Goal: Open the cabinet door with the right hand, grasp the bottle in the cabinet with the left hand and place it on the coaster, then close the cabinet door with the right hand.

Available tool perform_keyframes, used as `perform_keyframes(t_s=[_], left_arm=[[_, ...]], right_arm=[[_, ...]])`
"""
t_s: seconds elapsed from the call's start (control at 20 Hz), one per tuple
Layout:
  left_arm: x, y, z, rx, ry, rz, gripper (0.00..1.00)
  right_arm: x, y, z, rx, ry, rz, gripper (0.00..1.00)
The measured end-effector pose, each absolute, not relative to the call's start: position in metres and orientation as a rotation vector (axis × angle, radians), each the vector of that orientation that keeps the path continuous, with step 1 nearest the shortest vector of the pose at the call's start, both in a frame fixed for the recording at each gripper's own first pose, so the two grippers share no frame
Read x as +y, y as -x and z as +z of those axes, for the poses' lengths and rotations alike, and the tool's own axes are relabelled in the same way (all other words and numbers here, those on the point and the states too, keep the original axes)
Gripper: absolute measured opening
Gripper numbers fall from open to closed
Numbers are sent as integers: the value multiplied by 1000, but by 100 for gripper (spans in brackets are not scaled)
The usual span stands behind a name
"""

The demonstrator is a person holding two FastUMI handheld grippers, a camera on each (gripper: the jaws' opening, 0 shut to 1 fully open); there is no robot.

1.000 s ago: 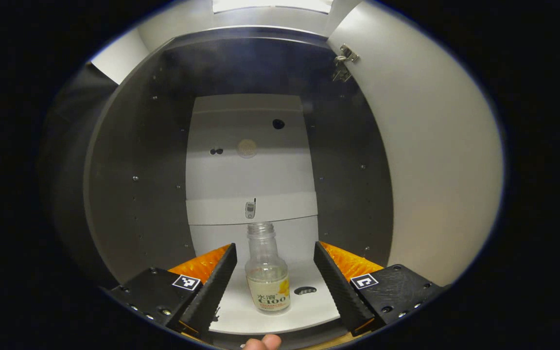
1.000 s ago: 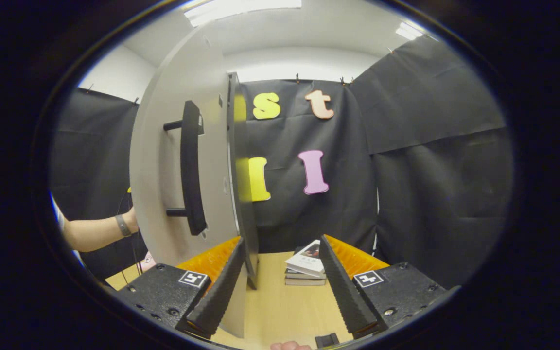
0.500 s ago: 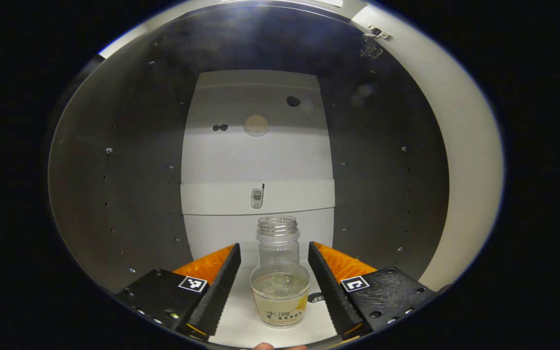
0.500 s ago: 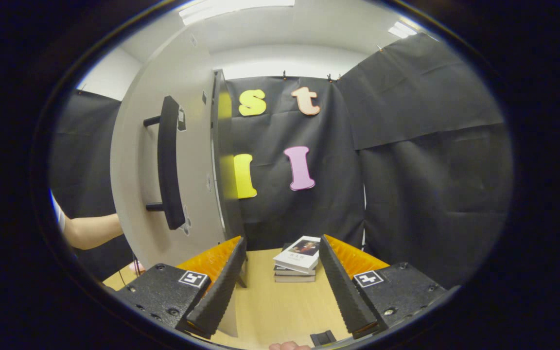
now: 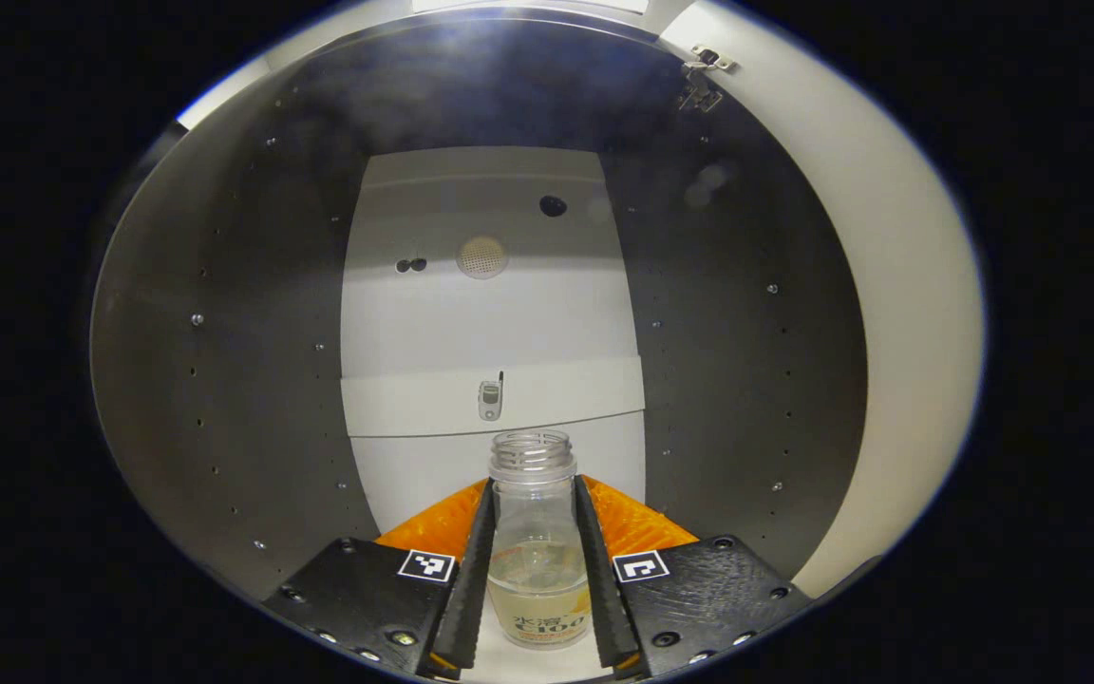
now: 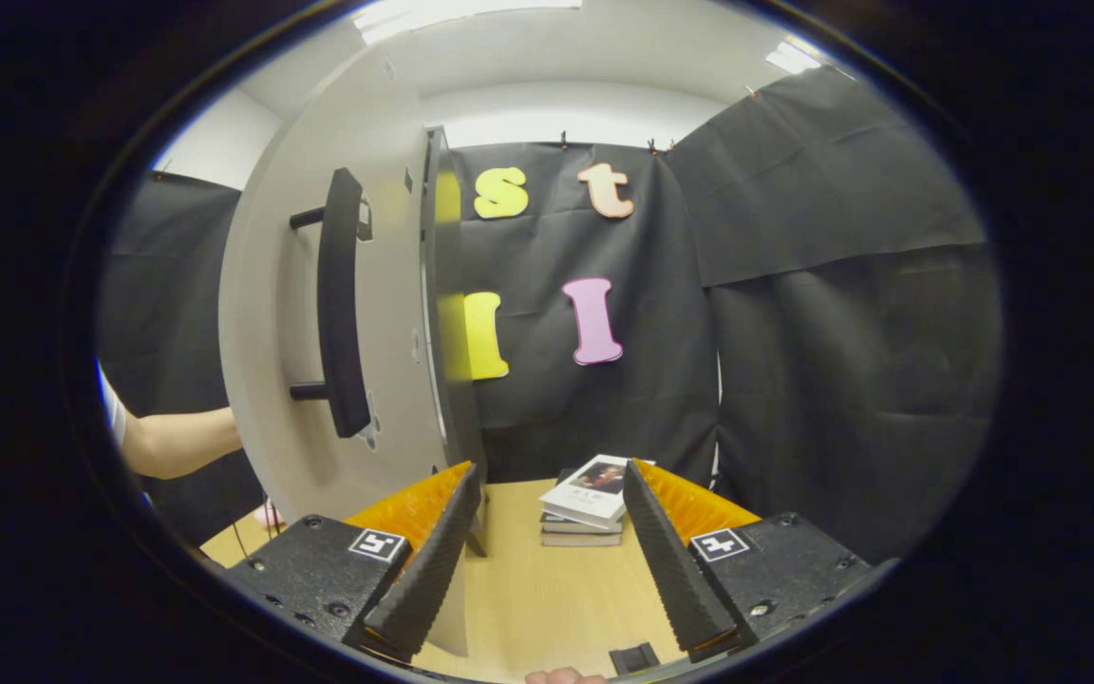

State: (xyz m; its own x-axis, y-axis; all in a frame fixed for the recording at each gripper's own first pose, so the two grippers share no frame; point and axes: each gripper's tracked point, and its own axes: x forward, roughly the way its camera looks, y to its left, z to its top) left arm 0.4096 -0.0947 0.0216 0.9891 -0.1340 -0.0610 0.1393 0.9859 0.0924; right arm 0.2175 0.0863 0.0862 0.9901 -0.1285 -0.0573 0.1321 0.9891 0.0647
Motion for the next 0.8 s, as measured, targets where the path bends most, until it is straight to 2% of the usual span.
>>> perform_keyframes(t_s=[0.05, 0.2, 0.45, 0.8], left_arm=[[-93, -405, 25, 51, -96, -139, 42], [-83, -386, 47, 17, -64, -137, 42], [-48, -315, 78, -41, -41, -109, 42], [57, -194, 23, -5, -63, 77, 42]], right_arm=[[87, -219, 86, 52, -67, -126, 94], [89, -220, 89, 44, -63, -109, 94], [94, -223, 93, 22, -52, -80, 95], [102, -228, 99, -3, -44, -45, 94]])
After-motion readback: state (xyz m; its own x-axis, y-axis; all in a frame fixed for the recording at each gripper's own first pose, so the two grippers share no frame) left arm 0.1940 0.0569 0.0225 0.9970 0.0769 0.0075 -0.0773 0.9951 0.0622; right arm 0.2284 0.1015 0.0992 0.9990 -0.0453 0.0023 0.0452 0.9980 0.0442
